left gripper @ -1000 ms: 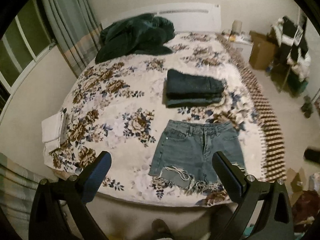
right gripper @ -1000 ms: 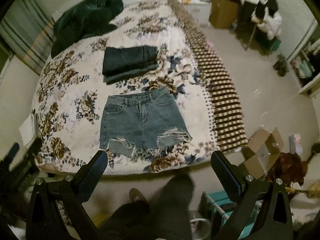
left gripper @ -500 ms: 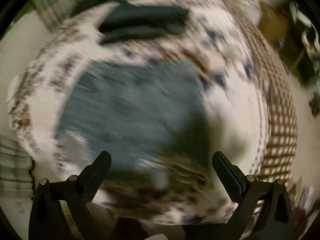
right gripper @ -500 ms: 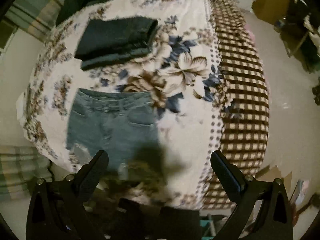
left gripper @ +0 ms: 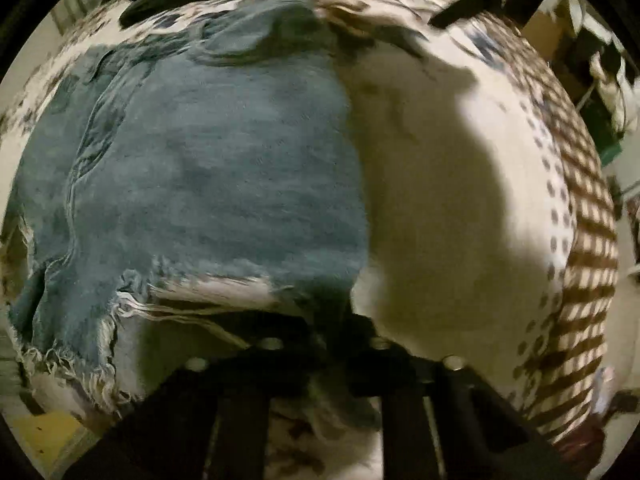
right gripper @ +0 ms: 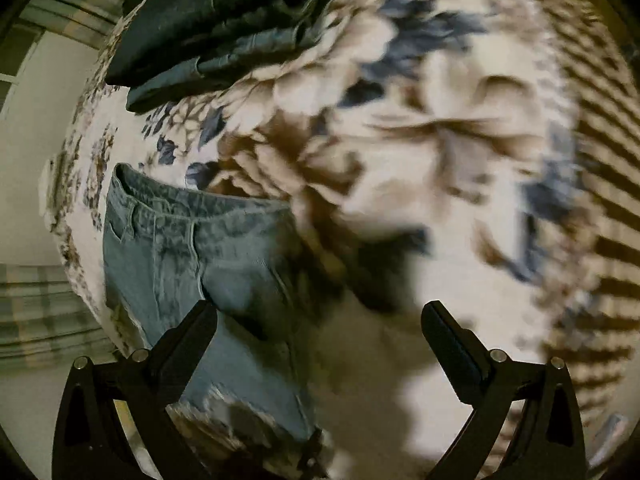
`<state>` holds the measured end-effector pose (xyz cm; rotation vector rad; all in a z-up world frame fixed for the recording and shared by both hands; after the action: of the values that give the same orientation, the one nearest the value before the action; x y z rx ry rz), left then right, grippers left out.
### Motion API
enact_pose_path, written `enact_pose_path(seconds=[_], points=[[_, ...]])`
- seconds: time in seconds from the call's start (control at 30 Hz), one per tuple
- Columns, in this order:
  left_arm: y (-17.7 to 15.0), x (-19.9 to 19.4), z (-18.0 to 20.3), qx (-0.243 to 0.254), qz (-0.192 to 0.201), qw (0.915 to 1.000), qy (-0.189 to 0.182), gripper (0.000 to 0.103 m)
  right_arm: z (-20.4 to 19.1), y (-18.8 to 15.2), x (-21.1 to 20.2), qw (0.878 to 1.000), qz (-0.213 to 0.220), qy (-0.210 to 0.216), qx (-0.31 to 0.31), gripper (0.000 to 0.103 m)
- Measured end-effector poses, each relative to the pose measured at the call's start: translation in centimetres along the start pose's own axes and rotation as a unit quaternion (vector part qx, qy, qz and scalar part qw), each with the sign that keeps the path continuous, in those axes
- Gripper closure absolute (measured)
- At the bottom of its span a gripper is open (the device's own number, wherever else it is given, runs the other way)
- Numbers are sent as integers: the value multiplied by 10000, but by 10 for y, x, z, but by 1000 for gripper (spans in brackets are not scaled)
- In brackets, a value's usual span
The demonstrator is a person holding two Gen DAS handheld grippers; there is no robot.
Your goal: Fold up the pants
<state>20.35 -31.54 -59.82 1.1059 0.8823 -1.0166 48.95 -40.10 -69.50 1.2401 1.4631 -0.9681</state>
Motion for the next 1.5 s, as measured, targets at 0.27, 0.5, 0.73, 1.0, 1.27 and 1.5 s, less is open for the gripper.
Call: enact_pose_path(seconds=[0.27, 0.5, 0.73, 1.0, 1.27, 1.5], points=[[21, -84, -41, -288, 572, 9975, -302, 100, -50, 22, 41, 9994, -100, 167, 275, 79], [35, -160, -131, -1370, 1281, 9815, -375, 100, -129, 18, -31, 9994, 305, 168, -16, 87], [63, -206, -256, -2311, 1917, 9538, -11, 100, -250, 31, -81, 9958, 518, 267, -704, 88], [70, -130, -372, -2907, 1622, 9426, 268, 99, -392, 80, -6, 9897, 574, -419, -1245, 88], [62, -85, -409, -3458, 1599, 9240, -314, 90, -399, 92, 60, 9921, 238, -580, -1088, 68], [23, -125, -380, -3923, 2103, 8953, -198, 0, -357, 68, 17, 9901, 124, 112, -1394, 12]])
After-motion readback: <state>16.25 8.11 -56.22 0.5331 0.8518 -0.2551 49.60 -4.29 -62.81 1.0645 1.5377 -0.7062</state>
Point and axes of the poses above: each gripper's, at about its wrist camera, not at the fingertips, and x roughly the way its jaws point, z to its right, y to its top, the point moved 6 cm from there along x, roughly the way its jaws point, and after that the axes turned 8 degrees about -y, right-handed, at the moved point
